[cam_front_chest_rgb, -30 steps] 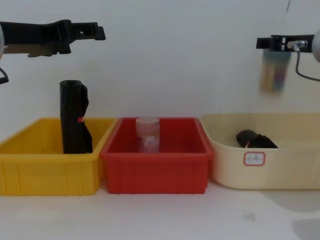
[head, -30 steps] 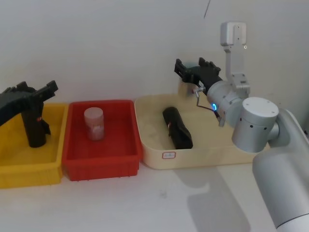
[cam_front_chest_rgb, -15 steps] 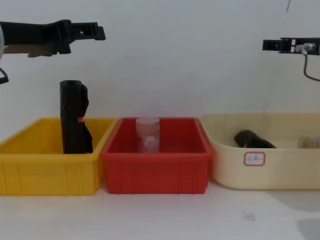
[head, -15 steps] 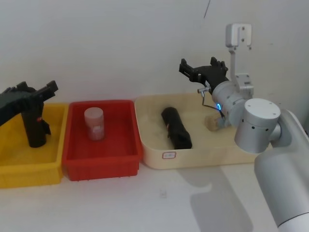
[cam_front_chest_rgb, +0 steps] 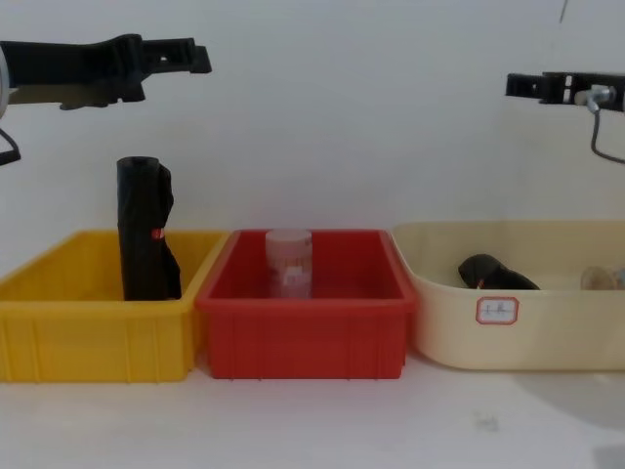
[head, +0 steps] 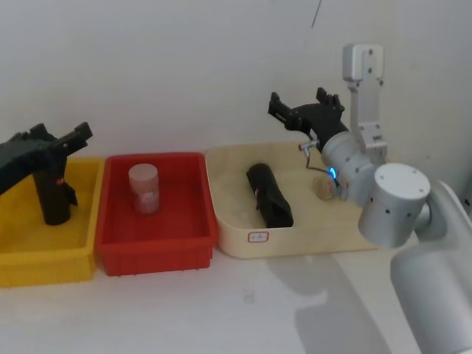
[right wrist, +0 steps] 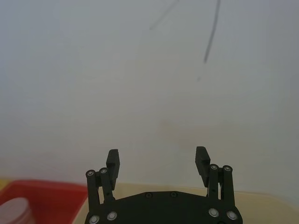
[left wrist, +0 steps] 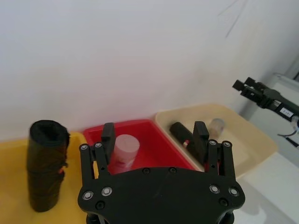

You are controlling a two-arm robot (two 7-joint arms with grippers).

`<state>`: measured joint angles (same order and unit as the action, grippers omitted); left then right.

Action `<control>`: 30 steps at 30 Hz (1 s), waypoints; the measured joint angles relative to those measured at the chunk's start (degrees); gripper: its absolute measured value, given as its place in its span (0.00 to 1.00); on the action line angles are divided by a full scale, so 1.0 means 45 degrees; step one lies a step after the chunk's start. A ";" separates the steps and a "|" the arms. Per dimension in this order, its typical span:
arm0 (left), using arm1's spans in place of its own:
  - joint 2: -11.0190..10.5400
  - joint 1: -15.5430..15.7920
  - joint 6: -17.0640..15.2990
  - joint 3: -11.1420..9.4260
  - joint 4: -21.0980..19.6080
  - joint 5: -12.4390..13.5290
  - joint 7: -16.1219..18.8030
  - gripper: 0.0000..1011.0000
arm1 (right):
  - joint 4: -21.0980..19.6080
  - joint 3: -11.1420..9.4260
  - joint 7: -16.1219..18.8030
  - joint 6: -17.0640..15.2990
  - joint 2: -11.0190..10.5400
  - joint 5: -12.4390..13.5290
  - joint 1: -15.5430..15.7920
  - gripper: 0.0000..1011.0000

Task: Pick up the garbage bag with the one hand and transfer it to the other hand.

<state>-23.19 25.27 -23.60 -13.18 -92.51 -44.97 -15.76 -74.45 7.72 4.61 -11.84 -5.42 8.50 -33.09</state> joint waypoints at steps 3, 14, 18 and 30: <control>-0.0004 -0.0065 0.0115 -0.0012 0.0015 -0.0168 -0.0276 0.99 | -0.0524 0.0100 0.0225 0.0222 -0.0055 0.0001 0.0474 0.99; 0.0014 -0.0239 0.0454 -0.0249 0.0233 -0.0582 -0.1235 0.99 | -0.2346 0.0542 0.0808 0.0696 -0.0248 0.0117 0.2229 0.99; 0.0026 -0.0272 0.0536 -0.0322 0.0292 -0.0667 -0.1446 0.99 | -0.2889 0.0728 0.0988 0.0750 -0.0327 0.0174 0.2767 0.99; 0.0043 -0.0328 0.0676 -0.0440 0.0398 -0.0811 -0.1805 0.99 | -0.3601 0.0959 0.1214 0.0833 -0.0429 0.0255 0.3464 0.99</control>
<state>-23.00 23.80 -20.56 -15.16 -90.71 -48.63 -23.88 -90.66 12.03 10.07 -8.09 -7.35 9.65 -17.50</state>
